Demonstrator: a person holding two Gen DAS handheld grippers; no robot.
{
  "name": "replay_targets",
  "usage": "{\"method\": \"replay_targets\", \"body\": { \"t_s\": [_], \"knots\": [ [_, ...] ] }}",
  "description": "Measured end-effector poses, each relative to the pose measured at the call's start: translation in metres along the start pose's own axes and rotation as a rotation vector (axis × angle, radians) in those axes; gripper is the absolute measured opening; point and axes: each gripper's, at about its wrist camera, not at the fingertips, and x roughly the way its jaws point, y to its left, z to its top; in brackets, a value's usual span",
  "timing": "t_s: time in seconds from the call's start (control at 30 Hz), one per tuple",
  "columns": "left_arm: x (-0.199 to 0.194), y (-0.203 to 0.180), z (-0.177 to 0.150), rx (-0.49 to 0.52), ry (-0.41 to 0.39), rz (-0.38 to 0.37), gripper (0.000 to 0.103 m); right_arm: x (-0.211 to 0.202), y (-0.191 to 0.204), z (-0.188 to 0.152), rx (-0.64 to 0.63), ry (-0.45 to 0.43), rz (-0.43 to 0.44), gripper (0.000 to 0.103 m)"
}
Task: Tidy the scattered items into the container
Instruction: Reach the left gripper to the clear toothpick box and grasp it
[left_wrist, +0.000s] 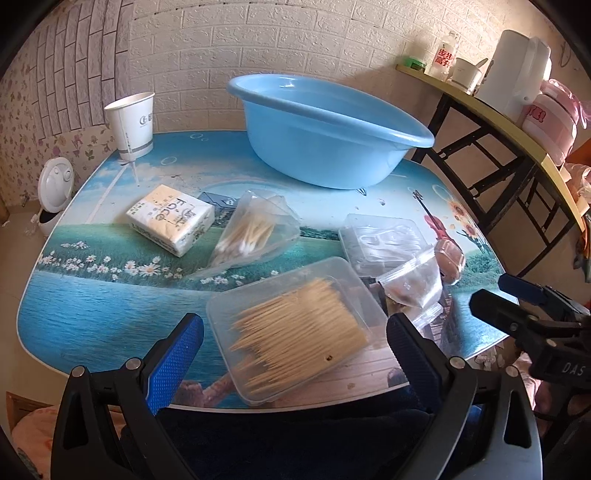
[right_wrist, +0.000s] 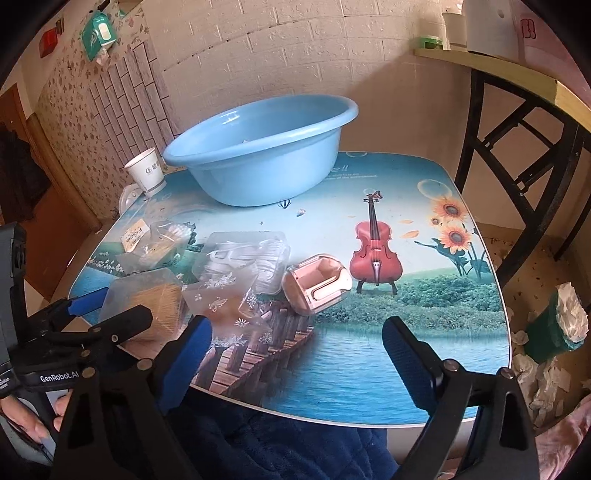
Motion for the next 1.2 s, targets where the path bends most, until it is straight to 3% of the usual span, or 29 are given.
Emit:
{"method": "replay_targets", "body": {
  "t_s": [0.27,0.57,0.83,0.97,1.2],
  "knots": [
    [0.001,0.0,-0.001,-0.038,-0.003,0.005,0.1,0.002,0.011,0.0,-0.02,0.0,0.004,0.095],
    [-0.003,0.021,-0.006,-0.063,-0.01,0.062,0.1,0.004,0.01,0.002,-0.012,0.011,-0.005,0.095],
    [-0.009,0.025,-0.009,0.023,-0.046,0.081,0.101,0.007,0.02,0.002,-0.04,0.03,0.008,0.095],
    [-0.009,0.034,-0.008,-0.004,-0.049,0.112,0.102,0.009,0.022,0.001,-0.042,0.037,0.007,0.095],
    [-0.011,0.042,-0.011,-0.013,-0.045,0.103,0.102,0.01,0.027,0.001,-0.049,0.042,0.012,0.095]
  ]
}}
